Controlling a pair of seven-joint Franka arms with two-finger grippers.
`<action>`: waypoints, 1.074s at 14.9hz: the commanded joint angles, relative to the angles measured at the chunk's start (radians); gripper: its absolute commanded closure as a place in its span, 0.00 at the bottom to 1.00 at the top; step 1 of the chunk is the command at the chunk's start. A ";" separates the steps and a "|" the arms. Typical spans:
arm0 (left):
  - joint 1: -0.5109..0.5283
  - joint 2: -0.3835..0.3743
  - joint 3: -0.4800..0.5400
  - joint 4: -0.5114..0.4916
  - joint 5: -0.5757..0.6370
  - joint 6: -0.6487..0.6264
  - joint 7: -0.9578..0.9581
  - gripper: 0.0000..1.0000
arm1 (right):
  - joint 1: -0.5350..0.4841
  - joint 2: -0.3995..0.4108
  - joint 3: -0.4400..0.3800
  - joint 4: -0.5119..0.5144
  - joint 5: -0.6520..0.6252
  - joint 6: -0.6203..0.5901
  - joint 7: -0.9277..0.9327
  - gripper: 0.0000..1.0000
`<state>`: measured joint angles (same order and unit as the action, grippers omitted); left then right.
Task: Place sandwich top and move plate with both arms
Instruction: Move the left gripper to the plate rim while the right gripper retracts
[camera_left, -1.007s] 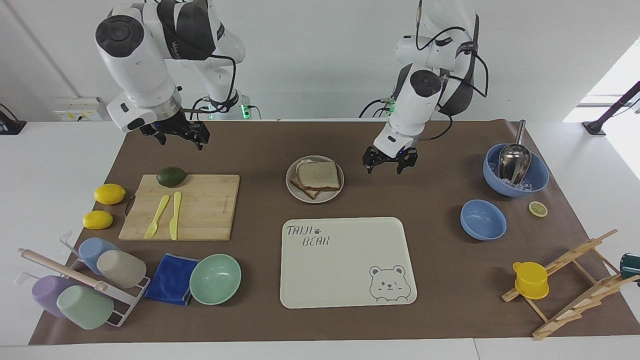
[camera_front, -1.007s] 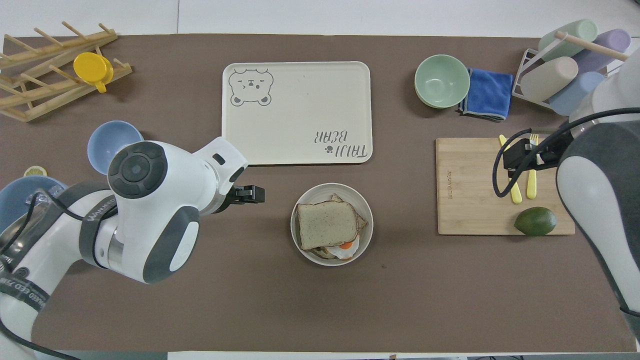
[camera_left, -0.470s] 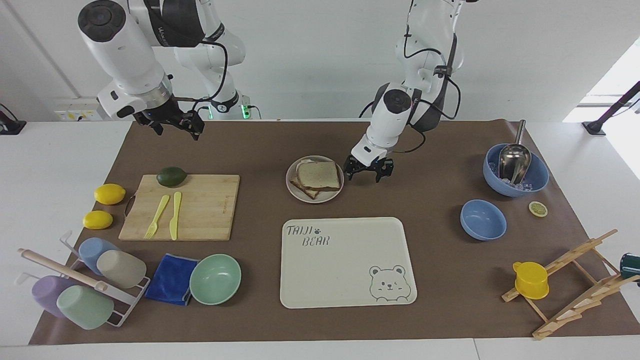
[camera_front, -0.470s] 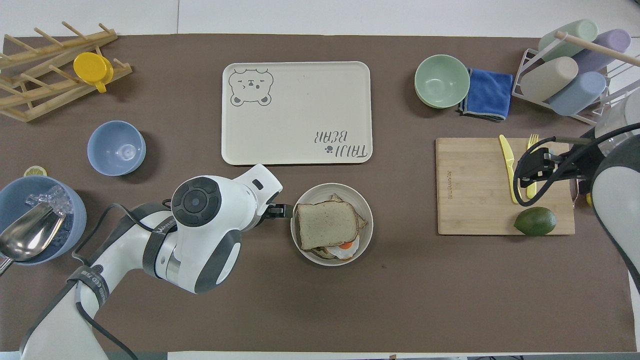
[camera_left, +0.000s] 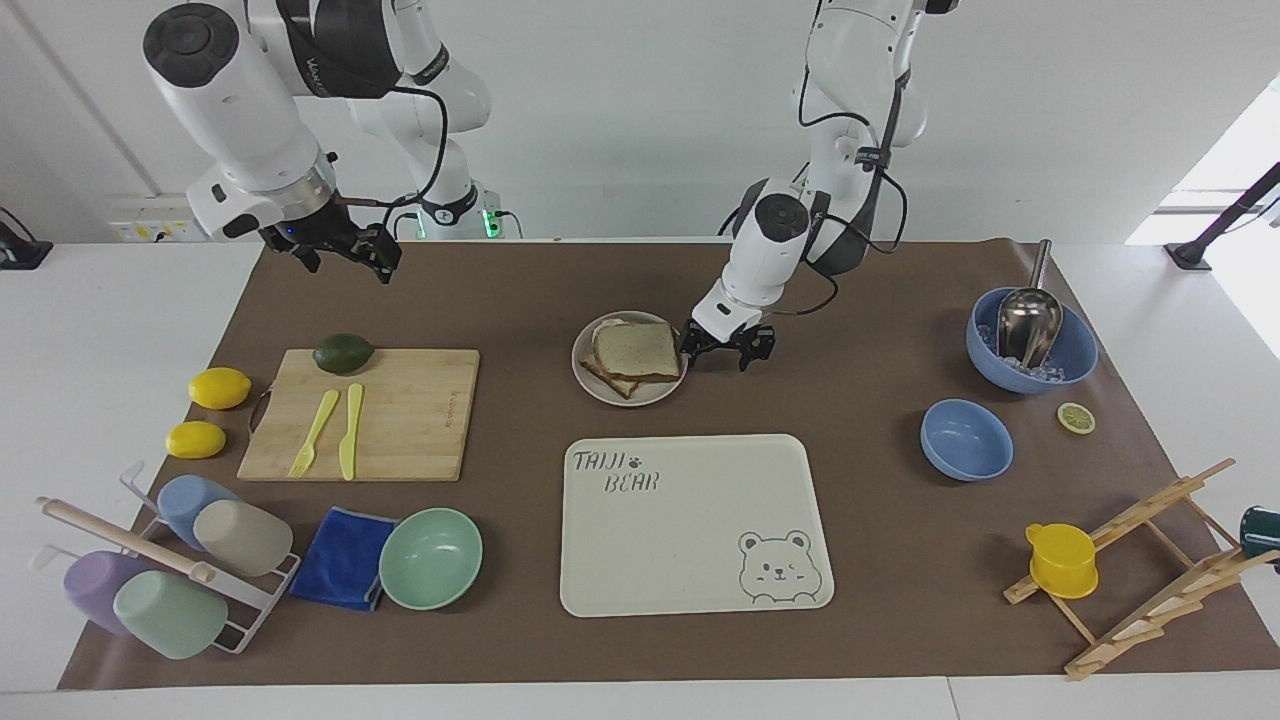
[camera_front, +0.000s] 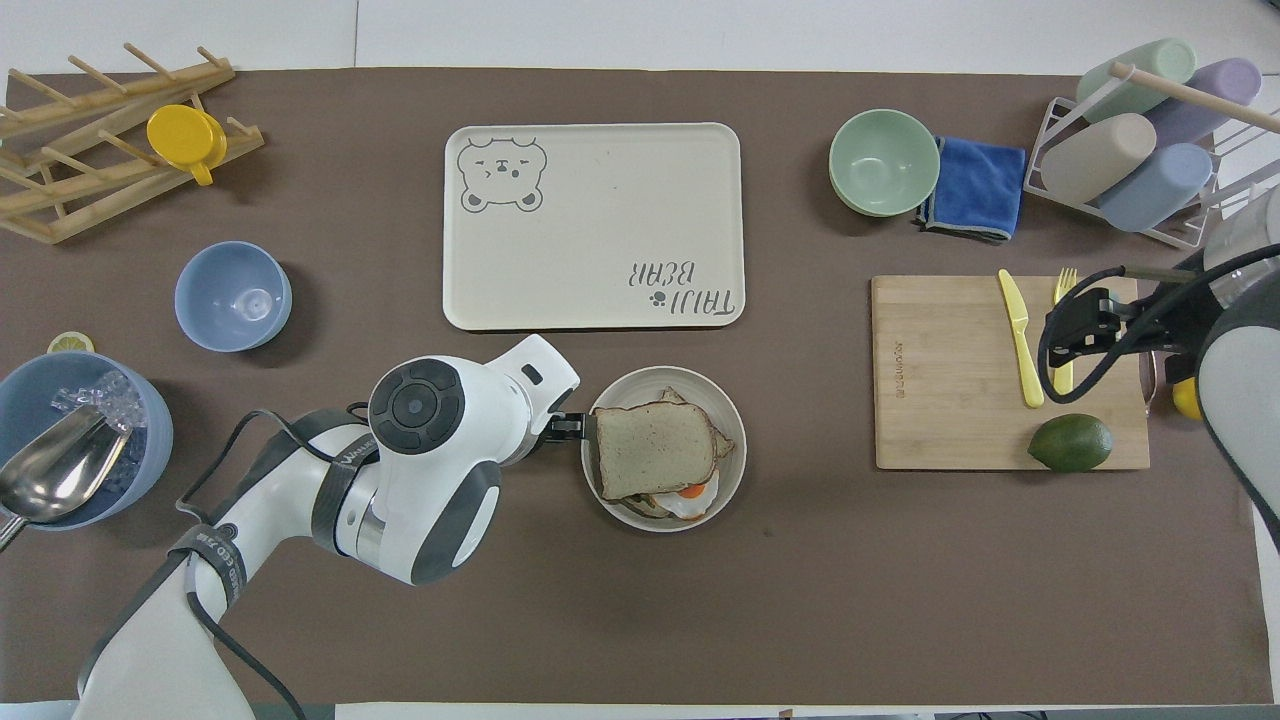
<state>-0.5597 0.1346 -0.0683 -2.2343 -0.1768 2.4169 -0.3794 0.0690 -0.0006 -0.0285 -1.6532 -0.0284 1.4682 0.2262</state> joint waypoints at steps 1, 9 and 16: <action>-0.028 -0.003 0.015 -0.007 -0.015 0.017 -0.004 0.08 | -0.032 -0.004 0.004 -0.017 0.024 0.034 -0.037 0.00; -0.049 0.002 0.015 -0.010 -0.021 0.017 -0.006 0.10 | -0.003 -0.032 -0.057 -0.022 0.021 0.037 -0.131 0.00; -0.061 0.020 0.015 -0.010 -0.035 0.028 -0.006 0.15 | 0.003 -0.041 -0.057 -0.025 0.022 0.020 -0.122 0.00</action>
<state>-0.5967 0.1497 -0.0682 -2.2345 -0.1920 2.4176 -0.3799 0.0652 -0.0182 -0.0786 -1.6529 -0.0284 1.4837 0.1204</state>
